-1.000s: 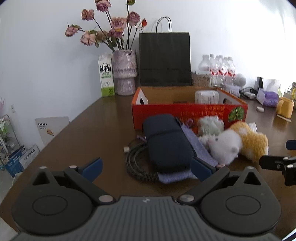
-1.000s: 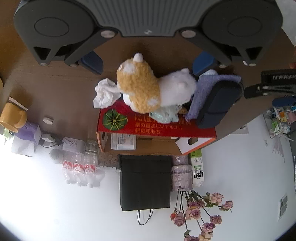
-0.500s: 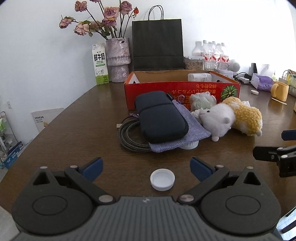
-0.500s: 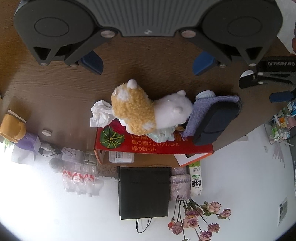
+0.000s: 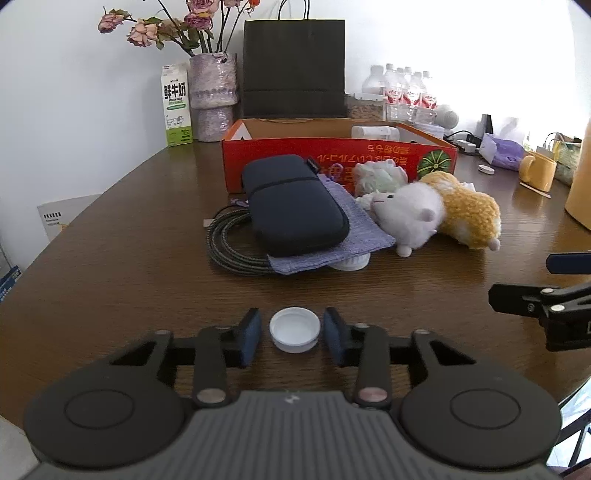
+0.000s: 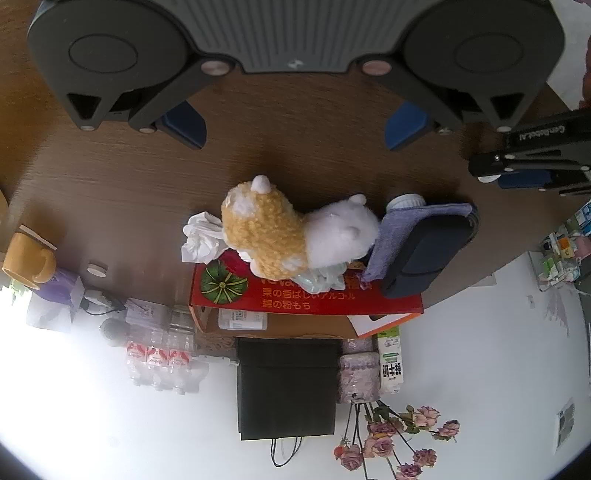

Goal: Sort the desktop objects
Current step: 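Move the left tool back to the table and grasp the white bottle cap, then lift the bottle cap toward the box with the left tool while the right tool grasps the crumpled tissue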

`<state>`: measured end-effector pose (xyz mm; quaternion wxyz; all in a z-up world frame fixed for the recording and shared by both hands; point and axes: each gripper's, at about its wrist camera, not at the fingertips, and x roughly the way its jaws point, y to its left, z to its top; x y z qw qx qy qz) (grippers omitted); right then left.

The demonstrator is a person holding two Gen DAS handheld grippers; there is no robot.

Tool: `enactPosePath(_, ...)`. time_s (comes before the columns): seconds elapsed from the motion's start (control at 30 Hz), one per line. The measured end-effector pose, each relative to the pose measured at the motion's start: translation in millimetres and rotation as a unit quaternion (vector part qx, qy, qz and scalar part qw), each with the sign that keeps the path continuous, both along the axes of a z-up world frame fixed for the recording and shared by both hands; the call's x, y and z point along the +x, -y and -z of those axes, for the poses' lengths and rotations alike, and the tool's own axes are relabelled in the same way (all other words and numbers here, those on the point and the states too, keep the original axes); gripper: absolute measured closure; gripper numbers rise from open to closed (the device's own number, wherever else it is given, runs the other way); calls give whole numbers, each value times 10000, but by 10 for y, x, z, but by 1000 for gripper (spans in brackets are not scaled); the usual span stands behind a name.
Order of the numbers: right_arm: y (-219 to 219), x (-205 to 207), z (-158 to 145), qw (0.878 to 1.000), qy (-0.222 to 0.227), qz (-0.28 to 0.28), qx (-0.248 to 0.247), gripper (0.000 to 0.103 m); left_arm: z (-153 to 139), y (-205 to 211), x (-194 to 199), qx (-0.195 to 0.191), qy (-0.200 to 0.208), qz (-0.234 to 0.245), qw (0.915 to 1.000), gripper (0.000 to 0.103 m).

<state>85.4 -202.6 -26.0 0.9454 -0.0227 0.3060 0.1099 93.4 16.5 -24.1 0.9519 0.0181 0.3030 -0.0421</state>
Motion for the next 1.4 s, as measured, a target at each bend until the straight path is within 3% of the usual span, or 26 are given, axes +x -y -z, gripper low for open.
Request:
enactPosePath(0.2, 12, 18, 4, 10000, -11, -8, 21, 0, -53, -12, -5, -28, 54, -31, 10000, 74)
enactPosePath(0.4, 104, 84, -106, 9999, 123, 88, 74, 0, -300, -5, 53, -13, 377, -78, 9993, 74)
enactPosePath(0.9, 500, 748, -495, 9984, 380, 380, -159, 0, -747, 147, 668, 23, 751, -177, 9970, 74)
enactPosePath(1.13, 665, 1165, -471, 9987, 99, 462, -184, 0, -764, 146, 1011, 8, 536, -242, 9983, 74)
enactPosePath(1.4, 701, 1595, -263, 9979, -570, 246, -168, 18, -732, 104, 1316, 33, 245, -300, 9992, 74)
